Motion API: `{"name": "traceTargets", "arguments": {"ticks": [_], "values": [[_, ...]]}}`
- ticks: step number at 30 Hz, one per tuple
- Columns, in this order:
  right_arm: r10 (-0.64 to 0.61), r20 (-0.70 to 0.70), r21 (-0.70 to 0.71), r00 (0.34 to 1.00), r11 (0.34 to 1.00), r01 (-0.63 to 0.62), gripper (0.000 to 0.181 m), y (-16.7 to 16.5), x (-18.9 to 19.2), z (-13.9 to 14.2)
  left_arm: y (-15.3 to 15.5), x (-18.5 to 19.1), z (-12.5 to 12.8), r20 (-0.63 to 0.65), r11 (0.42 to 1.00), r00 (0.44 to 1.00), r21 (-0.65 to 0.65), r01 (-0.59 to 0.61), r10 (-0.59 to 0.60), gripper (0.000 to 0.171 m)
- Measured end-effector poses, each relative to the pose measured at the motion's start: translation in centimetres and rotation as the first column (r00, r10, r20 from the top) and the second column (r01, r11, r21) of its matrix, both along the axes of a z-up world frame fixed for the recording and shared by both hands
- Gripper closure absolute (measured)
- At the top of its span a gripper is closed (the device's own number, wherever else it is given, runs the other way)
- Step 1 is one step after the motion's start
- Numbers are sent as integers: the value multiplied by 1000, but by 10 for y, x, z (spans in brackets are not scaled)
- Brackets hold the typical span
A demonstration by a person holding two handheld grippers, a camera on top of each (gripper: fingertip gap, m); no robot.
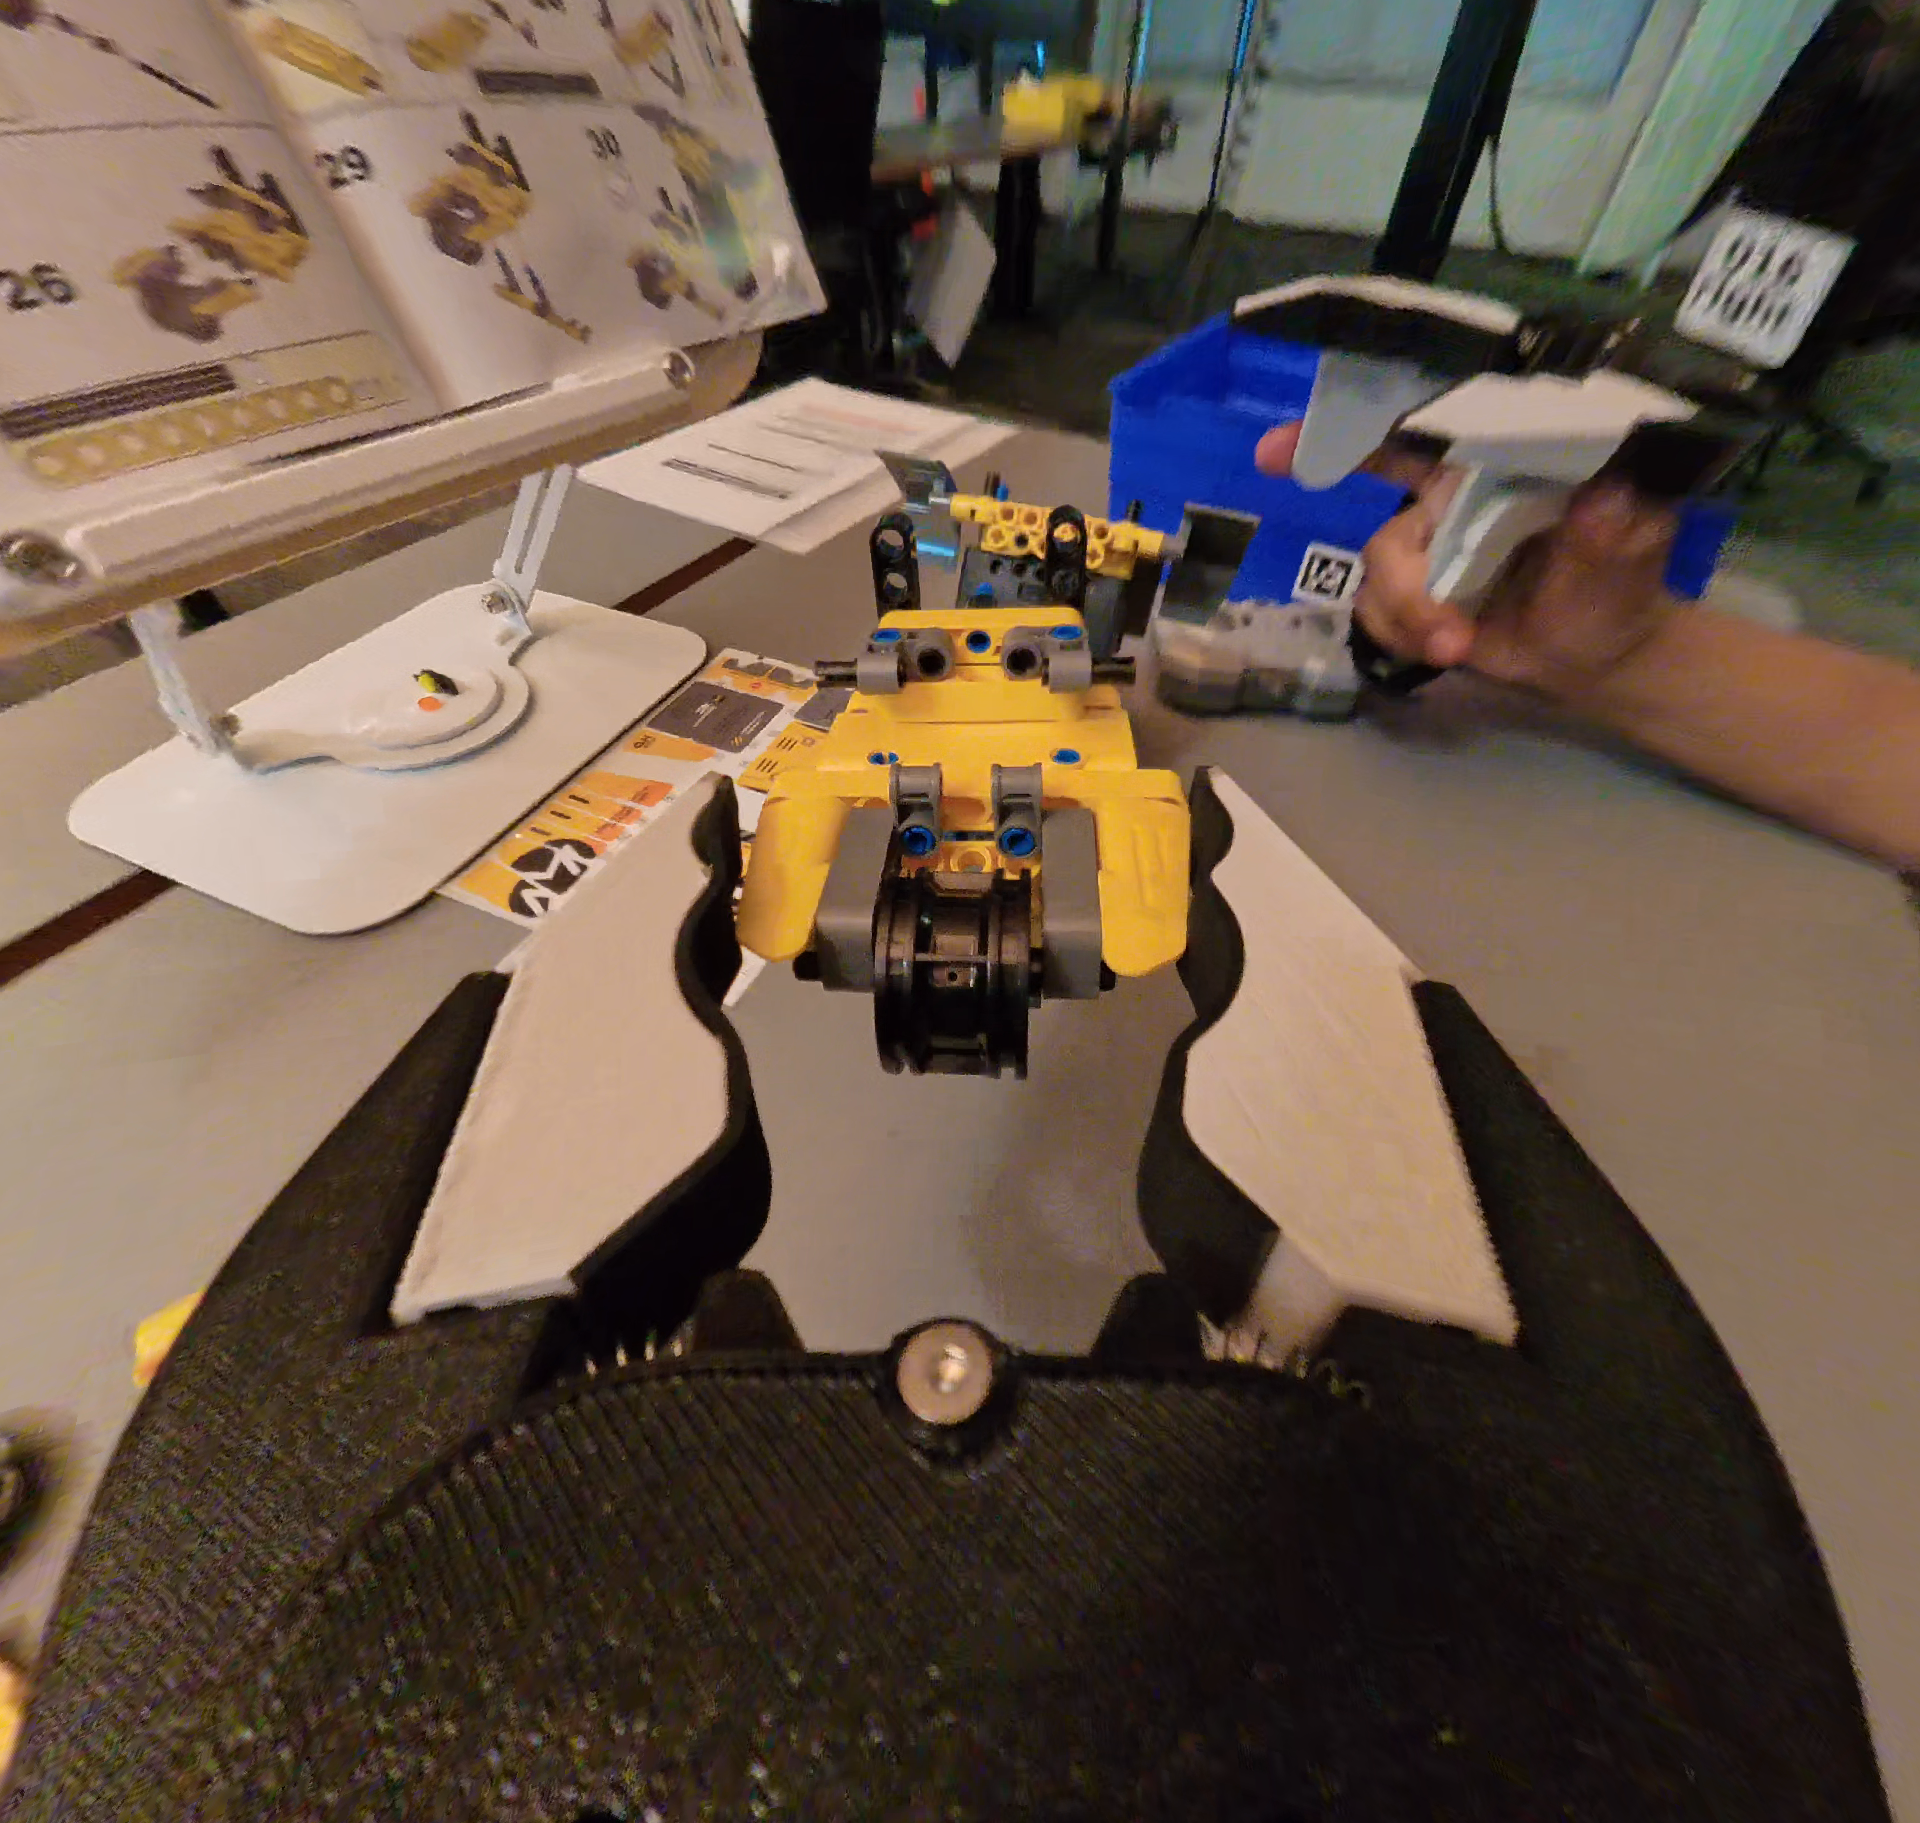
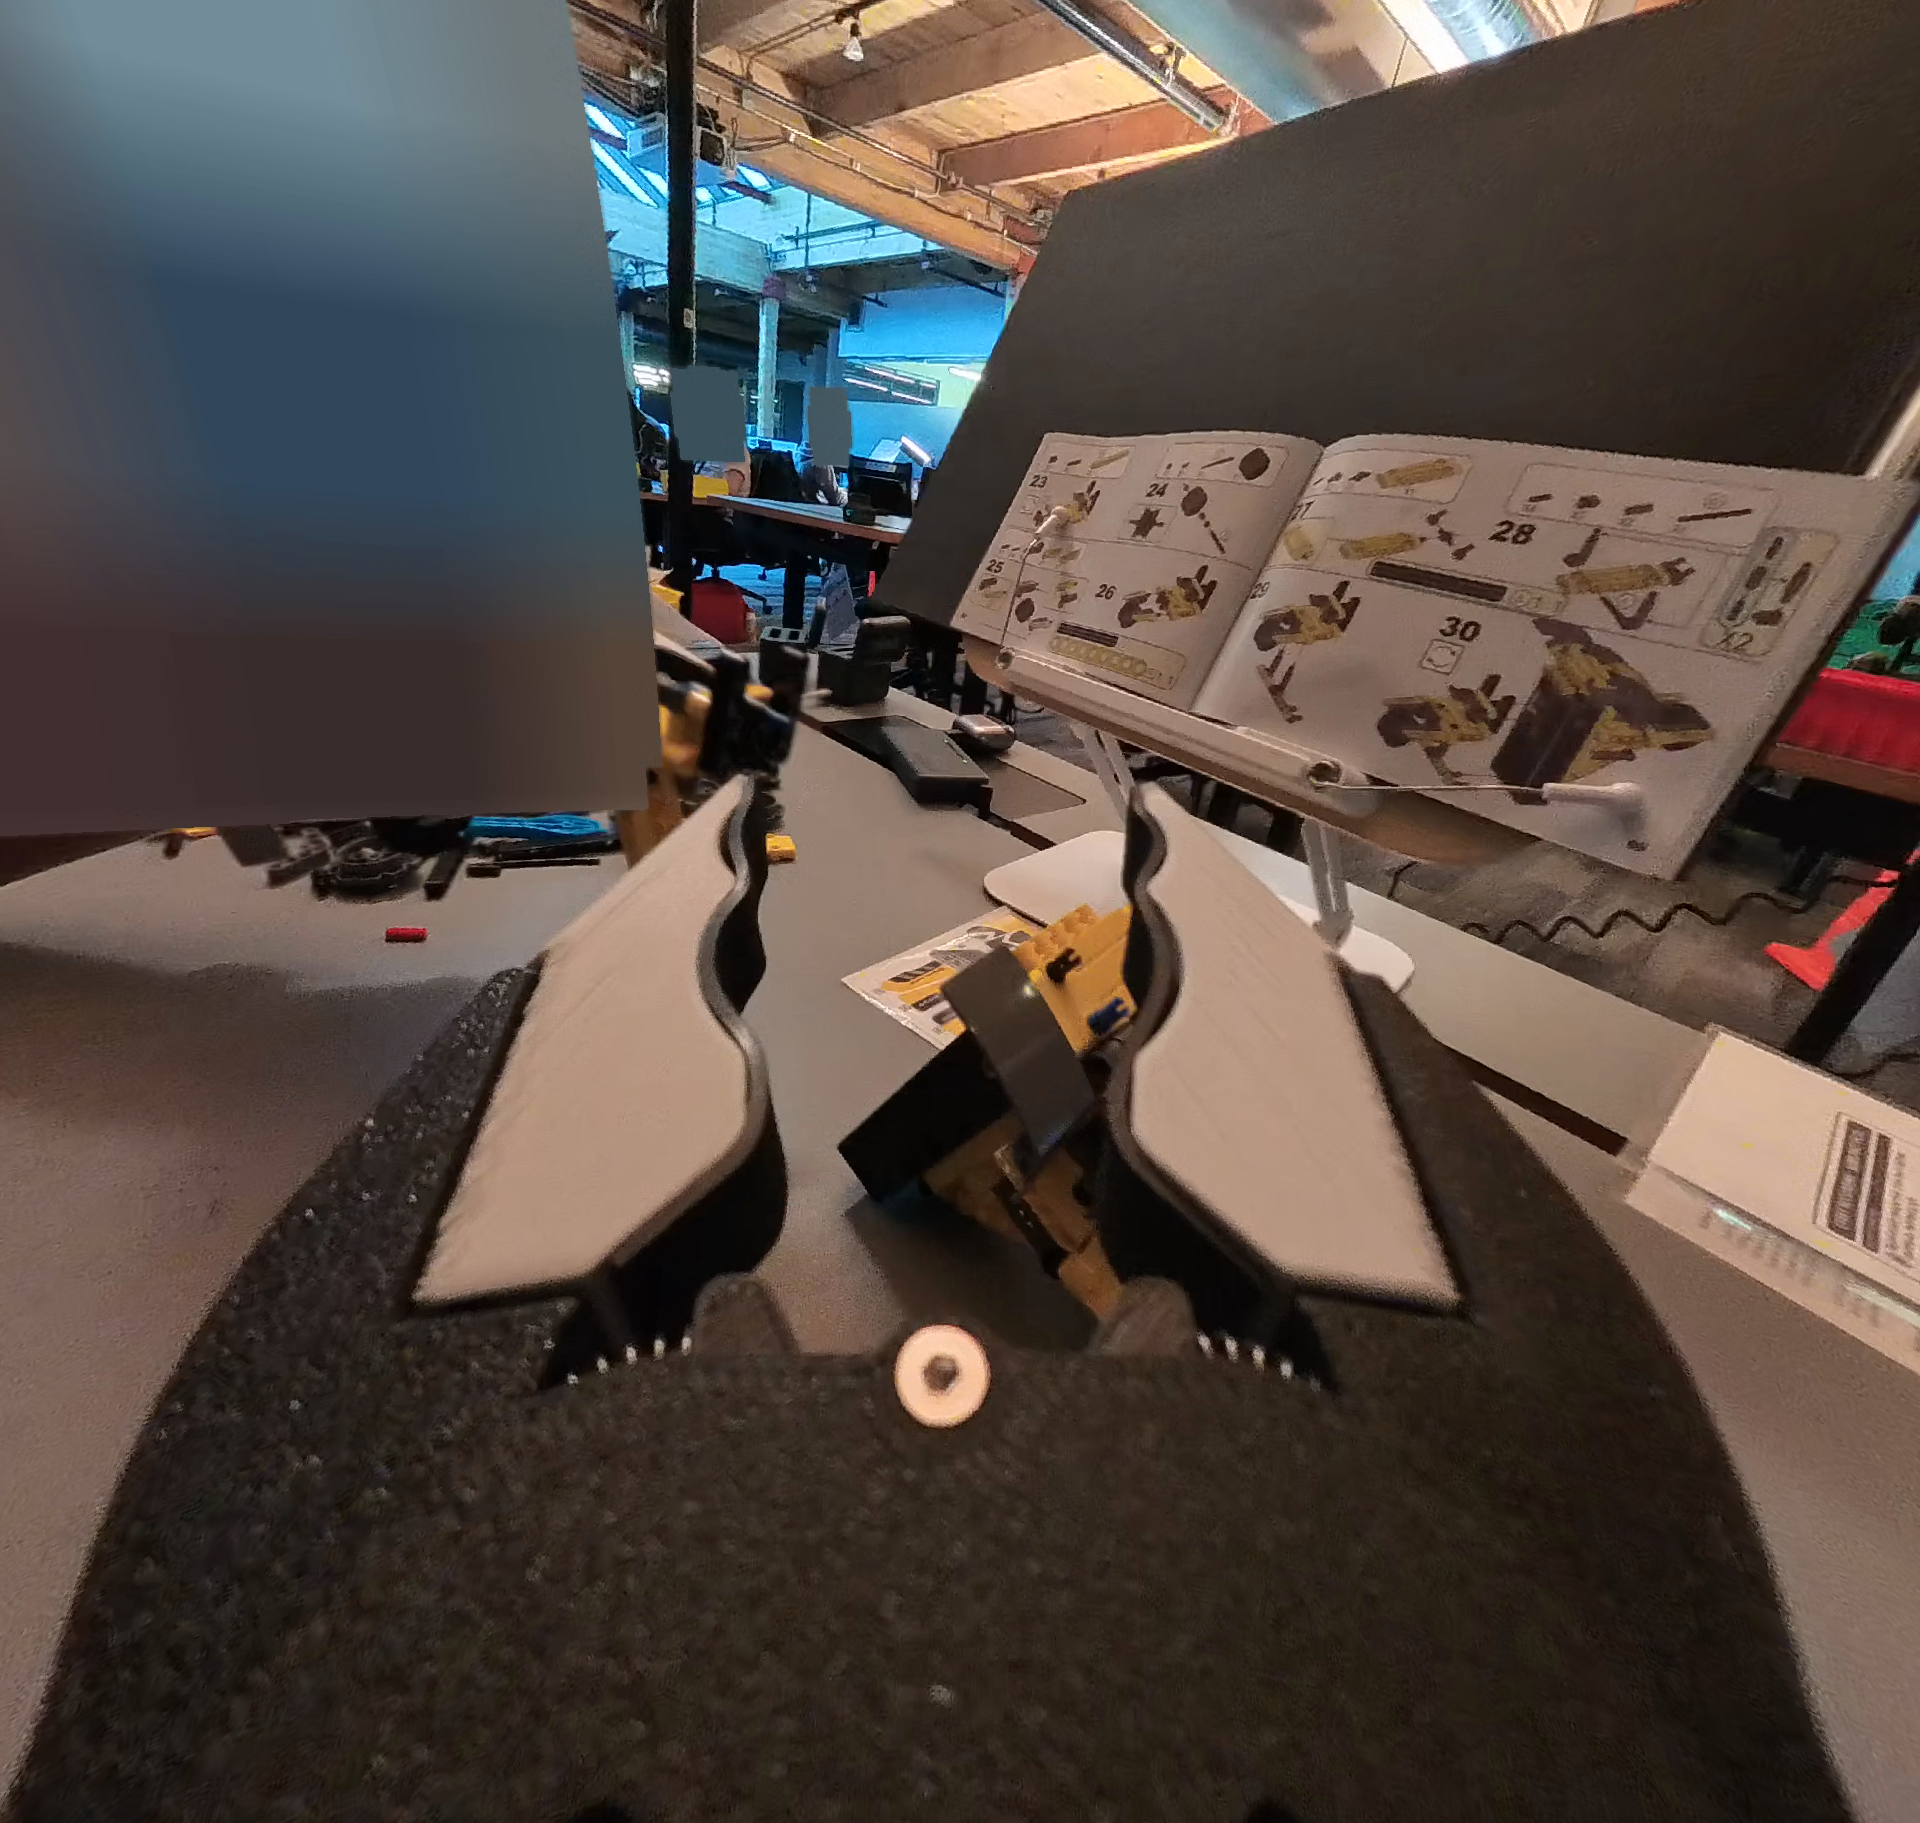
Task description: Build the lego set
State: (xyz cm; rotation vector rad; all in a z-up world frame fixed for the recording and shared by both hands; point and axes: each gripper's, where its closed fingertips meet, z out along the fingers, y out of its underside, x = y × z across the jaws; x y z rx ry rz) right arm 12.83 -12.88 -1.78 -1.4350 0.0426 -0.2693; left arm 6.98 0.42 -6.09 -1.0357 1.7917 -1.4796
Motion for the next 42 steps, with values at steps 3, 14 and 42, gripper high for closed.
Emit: {"name": "traceTargets", "arguments": {"ticks": [3, 14, 42], "values": [[6, -74, -13, 997, 1000, -7, 112, 0, 10, -7, 11, -14, 4, 11, 997, 1000, -66, -29, 30, 89], [15, -486, -5, 874, 1000, -19, 97, -11, 52, -27, 10, -25, 13, 6, 966, 1000, -257, 20, -19, 89], [-311, -106, -469, 945, 853, 228, 115, 21, 59, -99, 0, -23, 4, -8, 972, 1000, -234, 28, -30, 89]]}}
